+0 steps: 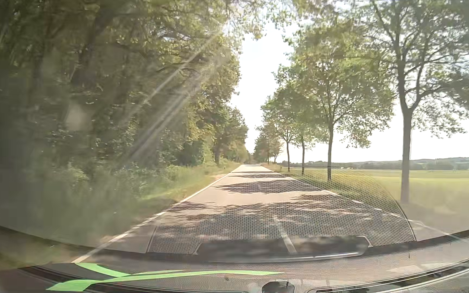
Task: Follow the waypoints while adhering to traffic rules and regulations
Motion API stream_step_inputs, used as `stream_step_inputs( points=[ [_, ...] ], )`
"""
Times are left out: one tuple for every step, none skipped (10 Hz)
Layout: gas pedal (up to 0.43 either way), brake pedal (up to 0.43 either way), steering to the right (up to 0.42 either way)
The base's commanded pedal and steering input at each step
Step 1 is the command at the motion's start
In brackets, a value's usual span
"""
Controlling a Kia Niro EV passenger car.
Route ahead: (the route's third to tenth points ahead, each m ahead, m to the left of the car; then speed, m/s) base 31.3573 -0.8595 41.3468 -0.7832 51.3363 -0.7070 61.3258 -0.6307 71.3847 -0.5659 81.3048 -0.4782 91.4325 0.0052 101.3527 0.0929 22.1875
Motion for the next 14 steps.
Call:
stream_step_inputs(
  points=[
    [0.268,0.0,0.003],
    [0.28,0.0,0.003],
    [0.287,0.0,0.003],
    [0.287,0.0,0.003],
    [0.287,0.0,0.003],
    [0.287,0.0,0.002],
    [0.287,0.0,0.002],
    [0.287,0.0,0.001],
    [0.287,0.0,0.001],
    [0.28,0.0,0.0],
    [0.28,0.0,0.0],
    [0.287,0.0,-0.001],
    [0.287,0.0,-0.002],
    [0.299,0.0,-0.003]
  ],
)
